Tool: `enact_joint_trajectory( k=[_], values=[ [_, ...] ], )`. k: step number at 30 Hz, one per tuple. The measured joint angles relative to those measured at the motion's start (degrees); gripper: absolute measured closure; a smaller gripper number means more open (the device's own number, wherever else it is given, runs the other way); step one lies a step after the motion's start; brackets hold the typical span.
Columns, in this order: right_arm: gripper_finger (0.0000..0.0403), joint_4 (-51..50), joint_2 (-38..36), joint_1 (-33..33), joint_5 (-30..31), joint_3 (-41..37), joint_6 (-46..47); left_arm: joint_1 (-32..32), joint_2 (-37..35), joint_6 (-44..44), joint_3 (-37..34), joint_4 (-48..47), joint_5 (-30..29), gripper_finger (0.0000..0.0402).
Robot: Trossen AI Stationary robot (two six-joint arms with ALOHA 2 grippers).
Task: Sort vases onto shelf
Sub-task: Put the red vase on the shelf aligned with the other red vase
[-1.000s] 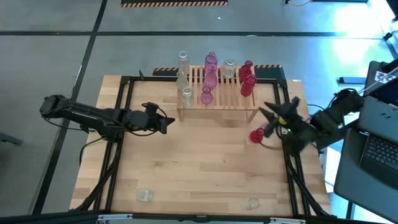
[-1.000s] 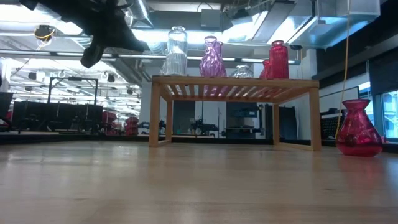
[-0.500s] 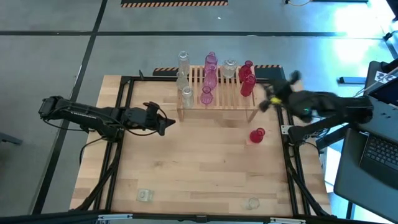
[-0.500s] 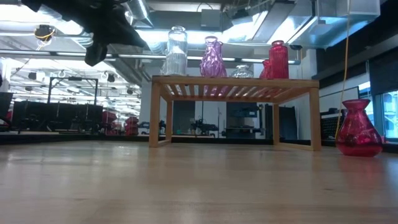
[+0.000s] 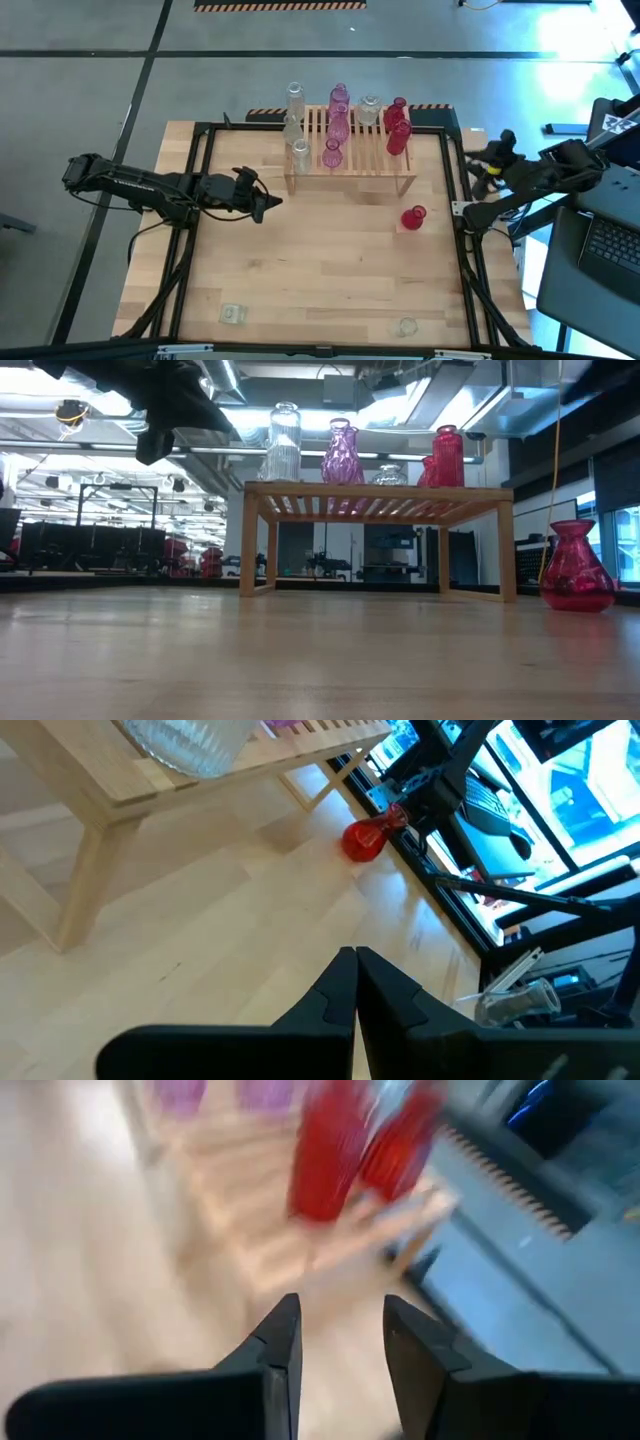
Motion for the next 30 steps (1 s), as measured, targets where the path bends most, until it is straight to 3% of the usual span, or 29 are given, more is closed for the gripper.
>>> enact_joint_trajectory(
  k=[8, 11, 20, 30],
  values=[
    [0.0310, 3.10, 1.32, 0.03, -16.15, -9.35, 1.22, -1.55, -0.13, -0.18, 0.00, 0.97, -4.37, 0.0402],
    [0.0301, 9.58, 1.29, 0.03, -19.26, -14.31, 2.51, -1.48, -0.13, -0.20, 0.00, 1.82, -5.25, 0.0402],
    [0.0221, 23.58, 2.23, 0.03, -24.36, -23.79, 2.75, -1.38, -0.13, -0.22, 0.00, 3.02, -7.72, 0.0401],
    [0.0224, 22.48, 7.46, 0.03, -25.42, -27.13, 9.55, -1.38, -0.13, -0.15, 0.00, 2.98, -7.70, 0.0402]
  ],
)
